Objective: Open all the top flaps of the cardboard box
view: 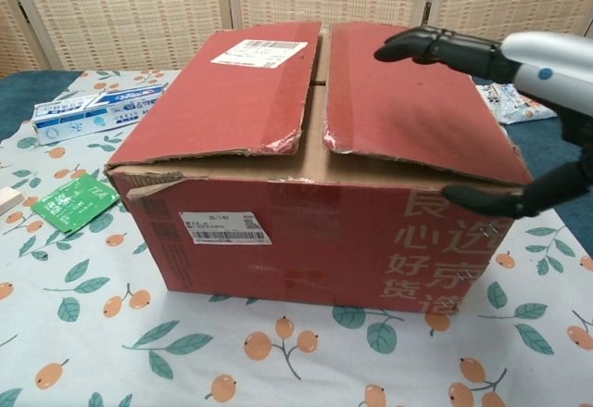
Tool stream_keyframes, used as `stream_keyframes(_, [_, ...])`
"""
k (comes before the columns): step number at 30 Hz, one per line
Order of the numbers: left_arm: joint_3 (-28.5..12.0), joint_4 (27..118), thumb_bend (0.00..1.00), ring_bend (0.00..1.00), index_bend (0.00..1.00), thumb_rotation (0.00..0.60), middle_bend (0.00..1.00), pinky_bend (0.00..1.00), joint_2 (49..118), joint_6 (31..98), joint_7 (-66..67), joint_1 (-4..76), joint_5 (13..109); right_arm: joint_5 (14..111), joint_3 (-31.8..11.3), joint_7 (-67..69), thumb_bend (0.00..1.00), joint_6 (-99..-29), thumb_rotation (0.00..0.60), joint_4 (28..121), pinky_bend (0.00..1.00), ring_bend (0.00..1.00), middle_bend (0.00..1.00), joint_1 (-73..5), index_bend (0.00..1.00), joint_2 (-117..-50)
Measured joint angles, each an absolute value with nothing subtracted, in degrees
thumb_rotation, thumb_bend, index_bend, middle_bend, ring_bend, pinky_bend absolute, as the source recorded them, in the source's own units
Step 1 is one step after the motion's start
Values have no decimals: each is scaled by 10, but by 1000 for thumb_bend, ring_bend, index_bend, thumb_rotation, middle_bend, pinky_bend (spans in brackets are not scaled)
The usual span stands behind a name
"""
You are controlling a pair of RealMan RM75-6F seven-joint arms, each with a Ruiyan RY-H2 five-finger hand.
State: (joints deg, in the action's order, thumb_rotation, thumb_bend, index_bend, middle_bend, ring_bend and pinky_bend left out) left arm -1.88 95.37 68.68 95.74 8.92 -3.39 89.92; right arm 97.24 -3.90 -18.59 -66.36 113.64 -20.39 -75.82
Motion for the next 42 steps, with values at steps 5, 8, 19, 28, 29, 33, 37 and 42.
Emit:
stream_keyframes(5, [-16, 950, 449, 0, 4, 600, 54, 0, 674, 971, 57, -42, 905, 945, -61, -206, 383, -651, 600, 1129, 0, 0, 0, -227, 0, -795])
stream_keyframes(8, [-13, 950, 450, 0, 4, 600, 54, 0, 672, 973, 53, -43, 910, 925, -72, -217, 382, -641, 600, 1121, 0, 0, 0, -240, 0, -812])
stream_keyframes(19, [-13, 947, 449, 0, 4, 600, 53, 0, 672, 978, 49, -47, 911, 884, -102, -237, 383, -647, 600, 1098, 0, 0, 0, -269, 0, -839])
stream_keyframes(28, [-16, 947, 450, 0, 4, 600, 53, 0, 679, 970, 78, -44, 906, 921, -103, -176, 383, -714, 600, 1127, 0, 0, 0, -246, 0, -773])
stream_keyframes(29, [-16, 947, 450, 0, 4, 600, 53, 0, 680, 968, 81, -43, 905, 927, -101, -168, 383, -724, 600, 1130, 0, 0, 0, -241, 0, -764])
stream_keyframes(33, [-16, 948, 450, 0, 4, 600, 53, 0, 683, 964, 91, -42, 903, 959, -84, -130, 383, -770, 600, 1133, 0, 0, 0, -213, 0, -730])
stream_keyframes(37, [-15, 949, 450, 0, 4, 600, 54, 0, 686, 962, 103, -41, 904, 992, -62, -79, 383, -822, 600, 1121, 0, 0, 0, -182, 0, -706])
stream_keyframes(42, [-16, 949, 449, 0, 4, 600, 54, 0, 690, 958, 113, -39, 902, 1020, -39, -25, 383, -882, 600, 1085, 0, 0, 0, -147, 0, -687])
